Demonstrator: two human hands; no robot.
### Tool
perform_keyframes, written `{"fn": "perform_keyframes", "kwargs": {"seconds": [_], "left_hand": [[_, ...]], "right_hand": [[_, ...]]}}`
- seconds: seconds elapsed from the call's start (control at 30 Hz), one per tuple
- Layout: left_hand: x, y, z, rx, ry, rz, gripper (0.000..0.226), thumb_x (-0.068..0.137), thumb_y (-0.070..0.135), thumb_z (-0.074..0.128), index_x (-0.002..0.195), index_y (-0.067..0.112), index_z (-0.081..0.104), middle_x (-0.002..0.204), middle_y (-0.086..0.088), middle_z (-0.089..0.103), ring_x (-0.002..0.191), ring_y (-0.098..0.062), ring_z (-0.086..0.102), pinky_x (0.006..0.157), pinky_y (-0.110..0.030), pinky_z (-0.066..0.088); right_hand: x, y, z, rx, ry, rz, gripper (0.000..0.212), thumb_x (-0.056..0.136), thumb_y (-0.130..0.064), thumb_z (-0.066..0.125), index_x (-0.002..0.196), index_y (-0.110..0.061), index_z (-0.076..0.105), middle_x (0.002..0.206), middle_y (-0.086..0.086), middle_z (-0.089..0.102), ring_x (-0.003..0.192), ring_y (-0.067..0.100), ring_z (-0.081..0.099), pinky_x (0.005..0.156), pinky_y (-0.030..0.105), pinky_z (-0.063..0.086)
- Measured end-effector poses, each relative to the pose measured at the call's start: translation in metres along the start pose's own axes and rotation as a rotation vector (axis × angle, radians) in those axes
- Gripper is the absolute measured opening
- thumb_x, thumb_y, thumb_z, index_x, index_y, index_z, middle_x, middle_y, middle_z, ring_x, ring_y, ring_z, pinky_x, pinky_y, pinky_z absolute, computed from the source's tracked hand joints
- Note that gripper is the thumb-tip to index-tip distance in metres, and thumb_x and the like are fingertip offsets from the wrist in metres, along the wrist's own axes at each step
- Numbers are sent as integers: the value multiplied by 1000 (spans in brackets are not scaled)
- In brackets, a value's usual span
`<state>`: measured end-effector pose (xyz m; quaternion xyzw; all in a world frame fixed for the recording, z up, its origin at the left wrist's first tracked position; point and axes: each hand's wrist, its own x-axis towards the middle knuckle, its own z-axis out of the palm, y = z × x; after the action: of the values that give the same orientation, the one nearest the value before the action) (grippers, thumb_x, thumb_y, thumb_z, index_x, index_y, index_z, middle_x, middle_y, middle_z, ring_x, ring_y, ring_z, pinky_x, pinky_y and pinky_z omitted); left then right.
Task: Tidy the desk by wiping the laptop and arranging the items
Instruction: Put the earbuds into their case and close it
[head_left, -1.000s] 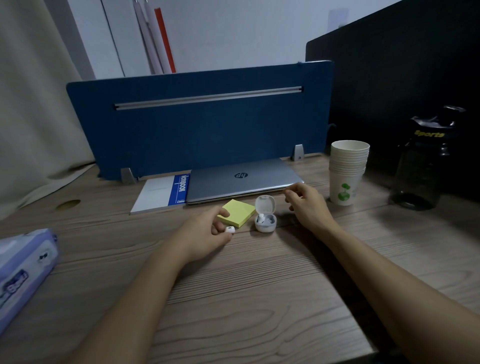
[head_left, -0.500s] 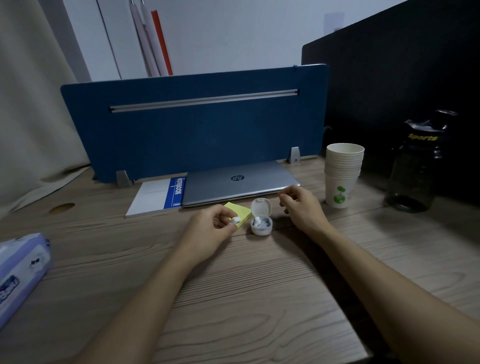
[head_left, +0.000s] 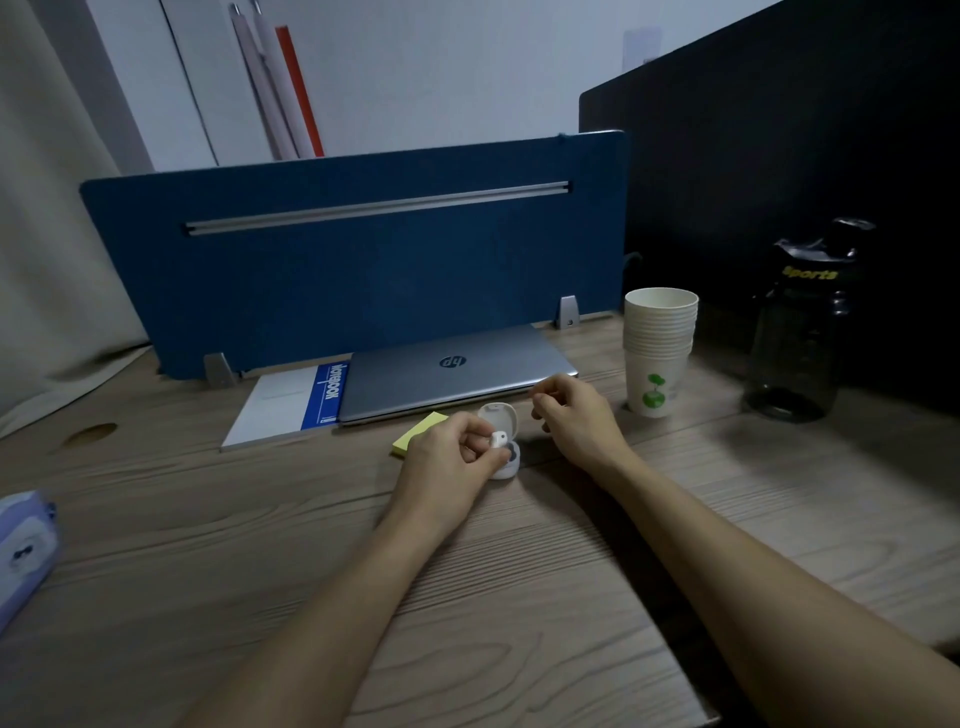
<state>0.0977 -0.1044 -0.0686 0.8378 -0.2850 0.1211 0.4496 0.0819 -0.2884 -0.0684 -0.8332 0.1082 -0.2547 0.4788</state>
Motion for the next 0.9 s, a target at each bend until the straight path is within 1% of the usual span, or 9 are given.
{"fn": "perform_keyframes", "kwargs": {"seconds": [0.1, 0.17, 0.3, 0.43, 0.53, 0.67, 0.73, 0.83, 0.9], "left_hand": [[-1, -2, -1, -23, -25, 2, 24, 75, 34, 82, 94, 31, 68, 78, 12, 65, 72, -2, 59, 63, -16, 49], [-2, -2, -1, -26, -46, 16, 28, 73, 32, 83, 97, 30, 68, 79, 12, 65, 72, -4, 59, 65, -17, 49], [-4, -2, -6, 15, -80, 50, 30, 72, 30, 84, 97, 33, 68, 82, 13, 64, 74, -2, 58, 65, -12, 45], [-4, -6, -14, 12, -99, 35, 33, 73, 31, 83, 102, 32, 68, 87, 13, 65, 77, 3, 57, 65, -7, 41], [-4, -7, -17, 33, -122, 51, 34, 75, 34, 81, 106, 35, 67, 91, 17, 66, 81, 2, 57, 66, -7, 41], [-4, -6, -17, 47, -141, 90, 34, 78, 31, 79, 109, 36, 65, 90, 21, 66, 81, 0, 57, 67, -13, 43], [-4, -6, -16, 50, -144, 112, 33, 79, 31, 78, 109, 36, 65, 90, 21, 66, 82, 0, 56, 68, -12, 43], [-4, -5, -14, 47, -147, 143, 32, 80, 28, 77, 108, 34, 65, 89, 21, 66, 84, 1, 55, 69, -8, 40], [-4, -5, -13, 58, -159, 150, 32, 81, 25, 76, 110, 34, 64, 91, 21, 66, 85, 0, 55, 71, -9, 40]], "right_hand": [[0, -1, 0, 4, 5, -4, 15, 95, -23, 53, 101, -18, 66, 87, -3, 69, 86, 16, 65, 80, 37, 53], [-1, -1, -1, 2, 6, -1, 16, 95, -22, 53, 102, -17, 66, 86, -3, 69, 85, 15, 65, 79, 37, 53], [-1, 0, -2, 2, 1, 6, 16, 95, -19, 51, 99, -19, 66, 83, -5, 70, 82, 13, 65, 76, 36, 53], [-2, -1, -2, 10, -22, 0, 21, 91, -13, 48, 98, -21, 66, 81, -7, 72, 78, 10, 64, 69, 32, 52], [-3, -1, -3, 19, -30, -8, 24, 88, -10, 47, 98, -20, 67, 79, -7, 72, 77, 11, 64, 72, 35, 53], [-2, 1, -3, 18, -34, -10, 23, 89, -11, 48, 97, -21, 67, 76, -7, 71, 78, 9, 65, 76, 36, 55], [-2, 1, -2, 15, -40, -9, 22, 89, -11, 48, 96, -21, 67, 74, -7, 71, 75, 9, 65, 75, 37, 55], [-1, 1, -1, 22, -47, -5, 23, 88, -10, 47, 93, -21, 67, 72, -5, 72, 71, 8, 66, 73, 37, 56], [-1, 1, -1, 29, -50, -1, 24, 86, -9, 47, 91, -19, 68, 73, -3, 72, 68, 9, 67, 70, 37, 57]]}}
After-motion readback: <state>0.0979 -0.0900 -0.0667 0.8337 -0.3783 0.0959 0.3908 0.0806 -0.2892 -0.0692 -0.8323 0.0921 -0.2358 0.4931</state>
